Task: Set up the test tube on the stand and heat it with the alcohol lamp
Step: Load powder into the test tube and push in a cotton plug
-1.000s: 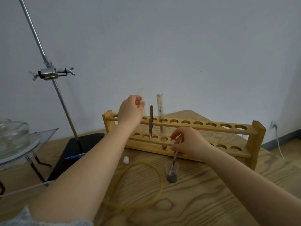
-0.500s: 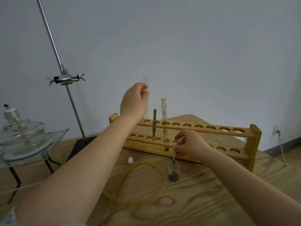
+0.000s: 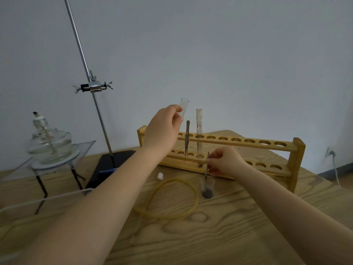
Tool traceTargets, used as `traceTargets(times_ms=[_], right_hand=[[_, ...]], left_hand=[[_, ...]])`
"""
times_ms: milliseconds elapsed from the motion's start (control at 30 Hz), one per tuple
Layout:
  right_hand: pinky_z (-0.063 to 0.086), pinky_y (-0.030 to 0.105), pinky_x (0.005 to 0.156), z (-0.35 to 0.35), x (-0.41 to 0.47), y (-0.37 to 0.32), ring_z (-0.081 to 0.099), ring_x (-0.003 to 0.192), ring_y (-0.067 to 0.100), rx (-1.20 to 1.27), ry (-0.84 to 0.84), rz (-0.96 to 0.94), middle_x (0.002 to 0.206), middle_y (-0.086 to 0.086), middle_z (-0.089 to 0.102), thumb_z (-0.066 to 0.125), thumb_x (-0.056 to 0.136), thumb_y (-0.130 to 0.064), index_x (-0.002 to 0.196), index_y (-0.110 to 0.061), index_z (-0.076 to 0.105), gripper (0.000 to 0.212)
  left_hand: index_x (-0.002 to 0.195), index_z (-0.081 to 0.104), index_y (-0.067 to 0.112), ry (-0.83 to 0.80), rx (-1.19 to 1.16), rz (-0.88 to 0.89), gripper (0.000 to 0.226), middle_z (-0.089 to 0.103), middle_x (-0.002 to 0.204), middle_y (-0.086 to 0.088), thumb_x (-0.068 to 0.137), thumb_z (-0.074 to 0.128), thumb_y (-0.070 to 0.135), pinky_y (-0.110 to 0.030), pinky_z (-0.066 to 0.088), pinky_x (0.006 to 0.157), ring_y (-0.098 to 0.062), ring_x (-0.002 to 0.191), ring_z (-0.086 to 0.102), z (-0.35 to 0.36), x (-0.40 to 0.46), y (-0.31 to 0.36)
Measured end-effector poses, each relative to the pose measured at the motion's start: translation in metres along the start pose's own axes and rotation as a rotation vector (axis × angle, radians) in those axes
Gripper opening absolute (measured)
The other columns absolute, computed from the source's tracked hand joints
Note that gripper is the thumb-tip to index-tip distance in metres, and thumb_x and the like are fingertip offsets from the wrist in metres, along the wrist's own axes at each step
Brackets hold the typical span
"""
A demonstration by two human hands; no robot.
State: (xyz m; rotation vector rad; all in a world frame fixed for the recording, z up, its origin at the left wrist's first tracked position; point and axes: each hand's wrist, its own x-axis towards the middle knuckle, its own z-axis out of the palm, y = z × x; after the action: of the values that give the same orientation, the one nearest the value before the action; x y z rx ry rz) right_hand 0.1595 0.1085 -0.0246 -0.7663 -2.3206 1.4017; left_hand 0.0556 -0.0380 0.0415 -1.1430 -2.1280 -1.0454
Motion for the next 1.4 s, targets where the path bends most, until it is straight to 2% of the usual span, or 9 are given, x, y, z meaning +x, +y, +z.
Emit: traceTargets(times_ms=[100, 300, 467, 667, 833, 967, 1133, 1267, 1400], right_hand=[[0.058, 0.024, 0.063, 0.003, -0.002, 0.0, 0.069, 0.078, 0.016, -0.013, 0.03, -0.026, 0.086, 0.004, 0.069, 0.07, 0.083, -0.023, 0.096, -0.013, 0.063, 0.018], [0.055, 0.022, 0.061, 0.006, -0.009, 0.007, 0.067, 0.075, 0.016, -0.066, 0.113, -0.114, 0.083, 0.004, 0.068, 0.067, 0.085, -0.027, 0.09, -0.015, 0.065, 0.013], [0.05, 0.02, 0.062, 0.005, -0.021, 0.022, 0.065, 0.076, 0.014, -0.112, 0.251, -0.232, 0.082, 0.002, 0.067, 0.063, 0.088, -0.025, 0.089, -0.017, 0.064, 0.007], [0.052, 0.024, 0.064, 0.01, -0.034, 0.04, 0.06, 0.071, 0.01, -0.152, 0.406, -0.39, 0.077, -0.004, 0.063, 0.06, 0.09, -0.025, 0.092, -0.018, 0.064, 0.008], [0.05, 0.024, 0.062, 0.017, -0.034, 0.054, 0.058, 0.068, 0.007, -0.19, 0.474, -0.5, 0.074, -0.01, 0.06, 0.059, 0.09, -0.024, 0.089, -0.025, 0.06, 0.002], [0.048, 0.019, 0.063, 0.02, -0.03, 0.06, 0.058, 0.07, 0.004, -0.142, 0.47, -0.493, 0.075, -0.012, 0.059, 0.06, 0.09, -0.022, 0.09, -0.024, 0.06, 0.002], [0.043, 0.013, 0.061, 0.022, -0.02, 0.059, 0.055, 0.068, 0.002, -0.083, 0.472, -0.437, 0.074, -0.012, 0.058, 0.061, 0.09, -0.021, 0.09, -0.022, 0.061, 0.001], [0.047, 0.017, 0.059, 0.024, -0.011, 0.057, 0.056, 0.065, 0.007, -0.03, 0.457, -0.417, 0.071, -0.007, 0.06, 0.061, 0.09, -0.019, 0.087, -0.02, 0.061, 0.002], [0.041, 0.015, 0.057, 0.027, -0.009, 0.059, 0.052, 0.062, 0.004, 0.014, 0.454, -0.387, 0.069, -0.007, 0.057, 0.06, 0.09, -0.019, 0.089, -0.018, 0.061, 0.002]], left_hand=[[0.126, 0.051, 0.022, -0.053, 0.015, 0.001, 0.03, 0.056, 0.106, 0.008, 0.098, 0.044, 0.025, -0.011, 0.037, 0.074, -0.003, 0.094, 0.05, 0.003, -0.026, -0.002], [0.129, 0.049, 0.026, -0.163, 0.053, 0.001, 0.033, 0.055, 0.119, 0.008, 0.096, 0.046, 0.026, -0.016, 0.039, 0.082, -0.001, 0.101, 0.048, 0.017, -0.073, -0.01], [0.126, 0.05, 0.032, -0.217, 0.065, -0.03, 0.032, 0.05, 0.118, 0.009, 0.094, 0.048, 0.027, -0.009, 0.035, 0.068, 0.0, 0.094, 0.047, 0.039, -0.097, -0.017], [0.125, 0.052, 0.034, -0.164, 0.005, -0.067, 0.033, 0.044, 0.107, 0.015, 0.093, 0.05, 0.028, -0.021, 0.045, 0.079, -0.003, 0.093, 0.047, 0.062, -0.111, -0.021], [0.126, 0.054, 0.03, -0.107, 0.045, -0.038, 0.035, 0.054, 0.113, 0.007, 0.092, 0.051, 0.024, -0.022, 0.04, 0.08, -0.007, 0.1, 0.049, 0.077, -0.118, -0.025], [0.126, 0.053, 0.03, -0.094, 0.123, -0.012, 0.035, 0.06, 0.11, 0.007, 0.092, 0.051, 0.027, -0.03, 0.042, 0.083, -0.014, 0.1, 0.052, 0.083, -0.121, -0.032], [0.127, 0.053, 0.028, -0.092, 0.135, 0.001, 0.036, 0.06, 0.105, 0.004, 0.091, 0.051, 0.024, -0.025, 0.035, 0.078, -0.013, 0.095, 0.052, 0.083, -0.125, -0.031], [0.127, 0.053, 0.027, -0.121, 0.13, -0.01, 0.036, 0.057, 0.103, 0.003, 0.091, 0.049, 0.024, -0.025, 0.035, 0.074, -0.011, 0.09, 0.05, 0.084, -0.126, -0.028], [0.128, 0.052, 0.025, -0.195, 0.126, 0.022, 0.037, 0.055, 0.103, 0.001, 0.092, 0.048, 0.021, -0.028, 0.035, 0.077, -0.015, 0.093, 0.049, 0.089, -0.127, -0.031]])
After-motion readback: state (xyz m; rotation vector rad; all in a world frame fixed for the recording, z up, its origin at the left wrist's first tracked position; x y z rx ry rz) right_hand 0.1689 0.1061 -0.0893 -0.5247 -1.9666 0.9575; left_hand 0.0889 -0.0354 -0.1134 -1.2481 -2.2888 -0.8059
